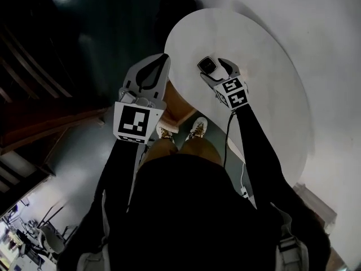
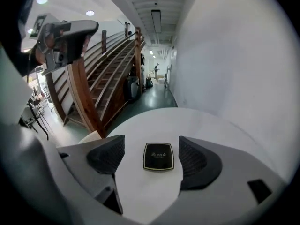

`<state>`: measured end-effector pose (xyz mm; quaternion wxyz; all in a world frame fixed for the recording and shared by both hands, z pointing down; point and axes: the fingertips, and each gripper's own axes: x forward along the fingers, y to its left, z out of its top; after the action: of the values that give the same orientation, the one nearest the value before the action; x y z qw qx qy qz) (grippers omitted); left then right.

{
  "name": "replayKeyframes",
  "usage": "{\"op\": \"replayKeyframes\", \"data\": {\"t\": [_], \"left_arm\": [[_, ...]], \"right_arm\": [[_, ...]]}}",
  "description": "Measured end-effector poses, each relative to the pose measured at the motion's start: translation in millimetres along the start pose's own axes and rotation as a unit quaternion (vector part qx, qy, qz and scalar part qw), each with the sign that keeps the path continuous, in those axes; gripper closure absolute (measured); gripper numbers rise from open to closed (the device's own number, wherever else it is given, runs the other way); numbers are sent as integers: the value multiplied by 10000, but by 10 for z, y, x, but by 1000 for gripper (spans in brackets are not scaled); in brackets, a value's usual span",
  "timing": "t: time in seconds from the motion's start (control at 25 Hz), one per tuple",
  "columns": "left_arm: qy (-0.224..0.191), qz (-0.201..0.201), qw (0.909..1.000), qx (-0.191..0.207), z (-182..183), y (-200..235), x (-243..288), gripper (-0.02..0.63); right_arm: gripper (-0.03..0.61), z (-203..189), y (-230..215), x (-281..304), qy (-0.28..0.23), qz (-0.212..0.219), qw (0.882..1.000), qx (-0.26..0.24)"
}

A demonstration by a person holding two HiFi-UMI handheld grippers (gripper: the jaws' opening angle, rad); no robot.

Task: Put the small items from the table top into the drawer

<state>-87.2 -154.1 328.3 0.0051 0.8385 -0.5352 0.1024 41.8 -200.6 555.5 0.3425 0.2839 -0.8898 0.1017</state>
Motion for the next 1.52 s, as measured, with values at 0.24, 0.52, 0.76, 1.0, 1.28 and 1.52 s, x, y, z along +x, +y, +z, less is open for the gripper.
{"op": "replayKeyframes", "data": {"t": [0.24,0.52,0.76,1.0,1.28,1.52], "left_arm": [[190,215,9995,-113,-95,140,-91,600],[213,472,9969,-588,-231,279,-275,600],[234,508,9970,-526,-243,274,-371,600],[226,439,9981,-361,-253,260,-438,600],[-60,184,9989,-424,-190,219,-548,600],[-47,99,9995,-283,-175,237,-554,600]], "right_arm": [[230,-329,-85,410,714,345,9968,119],[233,-581,-140,621,1254,269,9913,289],[244,-565,-147,579,1286,215,9914,81],[244,11,-132,213,298,-93,9995,96],[243,660,264,-440,-803,-277,9963,133],[243,1084,609,-1047,-1533,-461,9871,48]]}}
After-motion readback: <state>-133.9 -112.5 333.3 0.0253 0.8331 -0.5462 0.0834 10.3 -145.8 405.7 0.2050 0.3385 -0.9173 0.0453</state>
